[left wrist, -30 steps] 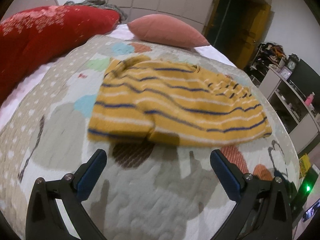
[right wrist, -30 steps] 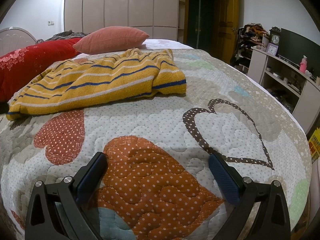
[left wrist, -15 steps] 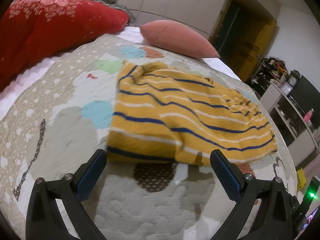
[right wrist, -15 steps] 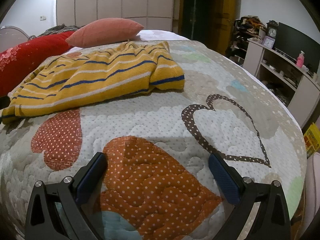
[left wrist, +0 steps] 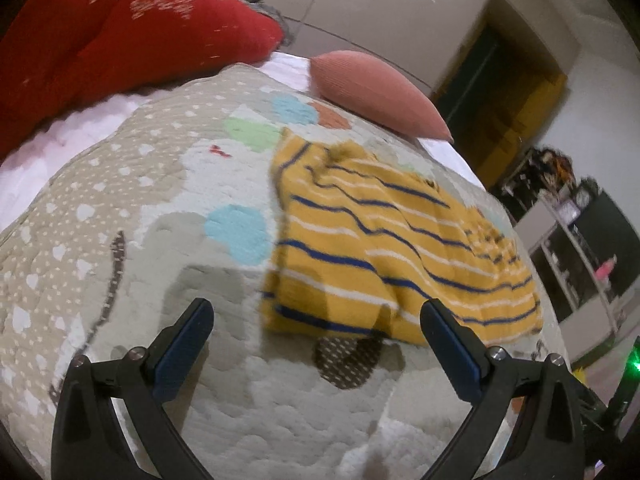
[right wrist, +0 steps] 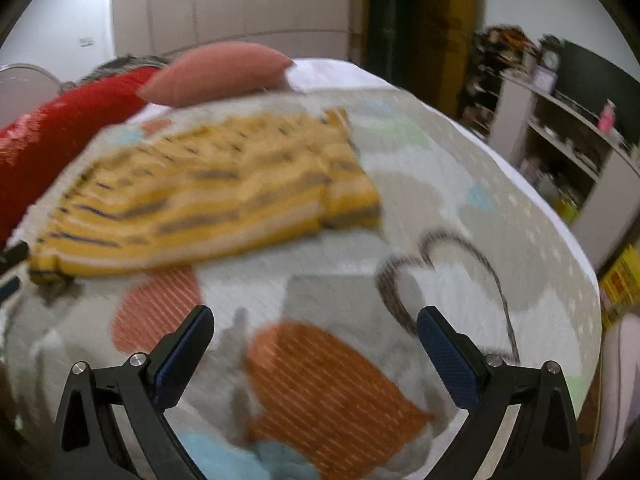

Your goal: Fold small clothes

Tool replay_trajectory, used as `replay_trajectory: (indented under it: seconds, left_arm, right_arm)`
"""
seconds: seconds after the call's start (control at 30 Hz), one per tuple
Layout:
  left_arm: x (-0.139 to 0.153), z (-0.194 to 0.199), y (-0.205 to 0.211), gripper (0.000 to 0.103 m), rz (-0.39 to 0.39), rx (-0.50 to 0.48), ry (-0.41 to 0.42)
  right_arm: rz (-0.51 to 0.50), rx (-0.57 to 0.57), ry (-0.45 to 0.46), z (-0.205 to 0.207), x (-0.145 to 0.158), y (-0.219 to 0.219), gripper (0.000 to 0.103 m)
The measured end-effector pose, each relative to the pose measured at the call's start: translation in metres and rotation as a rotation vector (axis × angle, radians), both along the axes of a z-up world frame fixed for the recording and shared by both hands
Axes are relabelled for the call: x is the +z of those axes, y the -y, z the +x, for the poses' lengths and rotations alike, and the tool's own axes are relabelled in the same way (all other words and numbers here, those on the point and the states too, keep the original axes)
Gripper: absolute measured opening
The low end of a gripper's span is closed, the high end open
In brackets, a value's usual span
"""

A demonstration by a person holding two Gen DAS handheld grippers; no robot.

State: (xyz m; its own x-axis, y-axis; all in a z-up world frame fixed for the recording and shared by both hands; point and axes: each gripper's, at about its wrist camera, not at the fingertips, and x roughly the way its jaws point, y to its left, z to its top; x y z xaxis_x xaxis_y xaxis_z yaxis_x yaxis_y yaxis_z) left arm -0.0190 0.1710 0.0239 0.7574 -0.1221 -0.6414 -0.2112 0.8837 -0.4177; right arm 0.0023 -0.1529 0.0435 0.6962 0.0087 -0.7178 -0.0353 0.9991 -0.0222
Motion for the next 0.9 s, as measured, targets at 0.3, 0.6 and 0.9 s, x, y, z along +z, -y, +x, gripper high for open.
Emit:
replay_trajectory:
  seconds: [0.3, 0.6, 0.9]
  left_arm:
    - [-0.013, 0.001, -0.059, 0.103, -0.166, 0.112, -0.029]
    - [-0.017, -0.006, -0.070, 0.099, -0.234, 0.081, 0.006]
    - [-0.014, -0.020, -0.083, 0.099, -0.260, 0.074, 0.032]
  right_arm:
    - [0.121, 0.284, -0.071, 0.073, 0.033, -0.097, 0.103]
    - [0.176, 0.555, -0.307, 0.159, 0.025, -0.249, 0.103]
    - [-0.313, 0.513, -0.369, 0.172, -0.044, -0.349, 0.094]
